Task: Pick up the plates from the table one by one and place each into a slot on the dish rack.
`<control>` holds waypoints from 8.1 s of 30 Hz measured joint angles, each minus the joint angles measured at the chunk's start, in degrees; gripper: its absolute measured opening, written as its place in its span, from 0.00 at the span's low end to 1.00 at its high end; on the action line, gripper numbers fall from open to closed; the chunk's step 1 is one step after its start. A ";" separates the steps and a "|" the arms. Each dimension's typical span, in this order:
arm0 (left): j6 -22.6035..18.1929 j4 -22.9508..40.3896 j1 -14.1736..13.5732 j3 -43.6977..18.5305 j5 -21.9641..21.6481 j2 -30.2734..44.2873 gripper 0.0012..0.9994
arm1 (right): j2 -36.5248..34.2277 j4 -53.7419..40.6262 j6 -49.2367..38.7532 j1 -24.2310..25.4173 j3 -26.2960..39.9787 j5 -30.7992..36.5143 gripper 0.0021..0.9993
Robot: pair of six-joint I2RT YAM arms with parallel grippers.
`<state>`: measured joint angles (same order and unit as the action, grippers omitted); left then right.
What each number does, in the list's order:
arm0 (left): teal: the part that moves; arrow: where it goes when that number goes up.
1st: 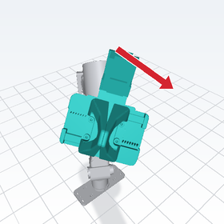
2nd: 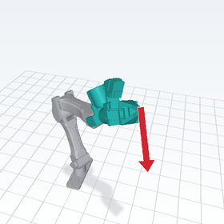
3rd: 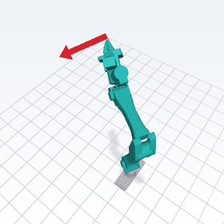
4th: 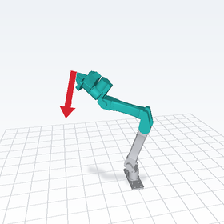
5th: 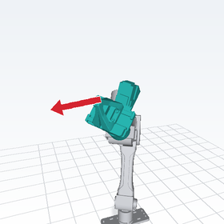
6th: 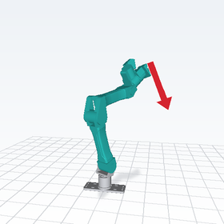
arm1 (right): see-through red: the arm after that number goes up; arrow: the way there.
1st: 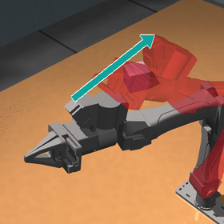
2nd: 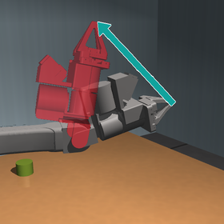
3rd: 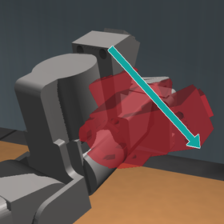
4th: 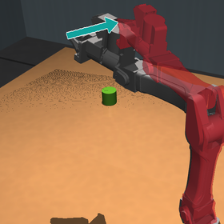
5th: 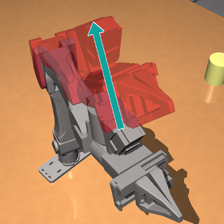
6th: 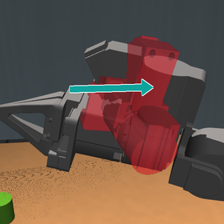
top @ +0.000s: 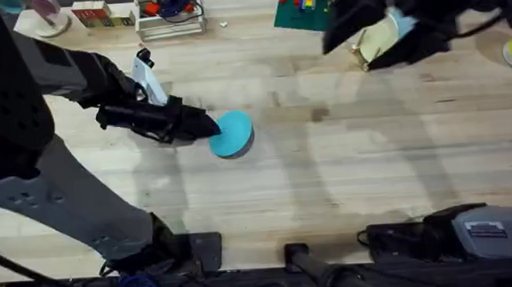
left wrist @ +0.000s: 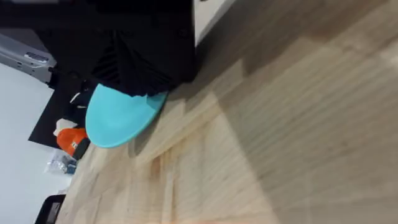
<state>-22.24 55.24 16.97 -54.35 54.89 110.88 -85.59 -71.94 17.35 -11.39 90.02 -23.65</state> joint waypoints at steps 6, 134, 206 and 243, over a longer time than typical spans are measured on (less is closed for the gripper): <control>0.00 -0.02 0.00 0.02 0.02 0.00 0.04 | -5.76 5.12 5.98 -7.46 0.00 0.56 0.99; -3.24 10.84 -0.07 -9.42 -7.15 -9.06 0.04 | -25.48 10.63 4.17 -28.03 1.50 12.05 0.03; 16.42 25.11 -16.37 -26.25 -42.73 -44.21 1.00 | -7.54 -11.32 -17.44 -1.74 19.21 32.57 0.03; 16.41 25.04 -16.37 -26.25 -42.73 -44.21 1.00 | -7.54 -3.47 -34.92 19.29 19.21 24.47 0.03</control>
<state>-5.82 80.28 0.60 -80.60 12.16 66.67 -93.12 -75.42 -17.57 7.90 109.23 0.82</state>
